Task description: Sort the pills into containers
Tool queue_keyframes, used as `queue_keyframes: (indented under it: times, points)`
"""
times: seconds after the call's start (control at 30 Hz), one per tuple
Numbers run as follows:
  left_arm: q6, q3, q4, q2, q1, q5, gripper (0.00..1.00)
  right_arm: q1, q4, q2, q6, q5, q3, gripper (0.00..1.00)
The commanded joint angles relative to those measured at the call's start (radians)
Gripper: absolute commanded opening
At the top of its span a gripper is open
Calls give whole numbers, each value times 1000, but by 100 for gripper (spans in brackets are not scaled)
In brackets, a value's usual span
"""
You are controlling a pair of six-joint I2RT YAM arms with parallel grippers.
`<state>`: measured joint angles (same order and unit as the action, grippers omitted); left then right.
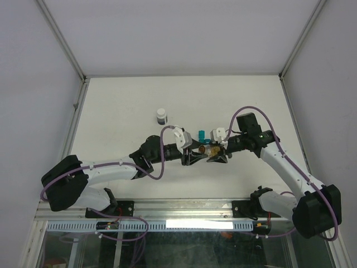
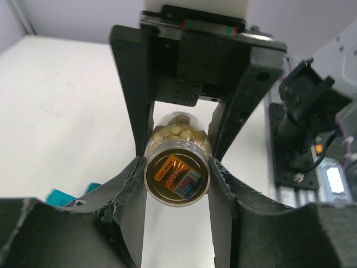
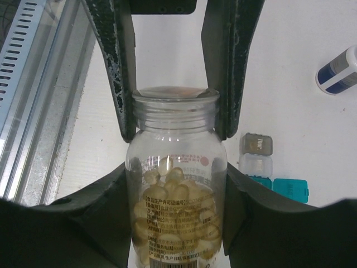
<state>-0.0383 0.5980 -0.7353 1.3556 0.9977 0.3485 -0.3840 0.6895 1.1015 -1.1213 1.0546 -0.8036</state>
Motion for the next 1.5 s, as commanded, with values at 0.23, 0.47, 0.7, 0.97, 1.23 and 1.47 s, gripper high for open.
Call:
queue_keyframes:
  times: [0.23, 0.47, 0.7, 0.97, 1.23, 1.47]
  points:
    - [732, 33, -6, 3, 2, -397, 0, -7, -73, 57, 141, -22, -51, 0]
    - [696, 15, -76, -3, 2, -361, 67, 16, -73, 51, 158, 0, -52, 0]
    - [532, -80, -188, -65, 0, -341, 99, 47, -47, 50, 135, 43, -55, 0]
    - [105, -199, -239, -166, -2, -93, 99, 77, 8, 49, 66, 94, -57, 0]
    - [-82, -163, -289, -79, -84, 117, 99, 88, 31, 43, 0, 120, -41, 0]
    - [-61, -62, -290, 29, -105, 128, 97, 84, 33, 47, -17, 121, -35, 0]
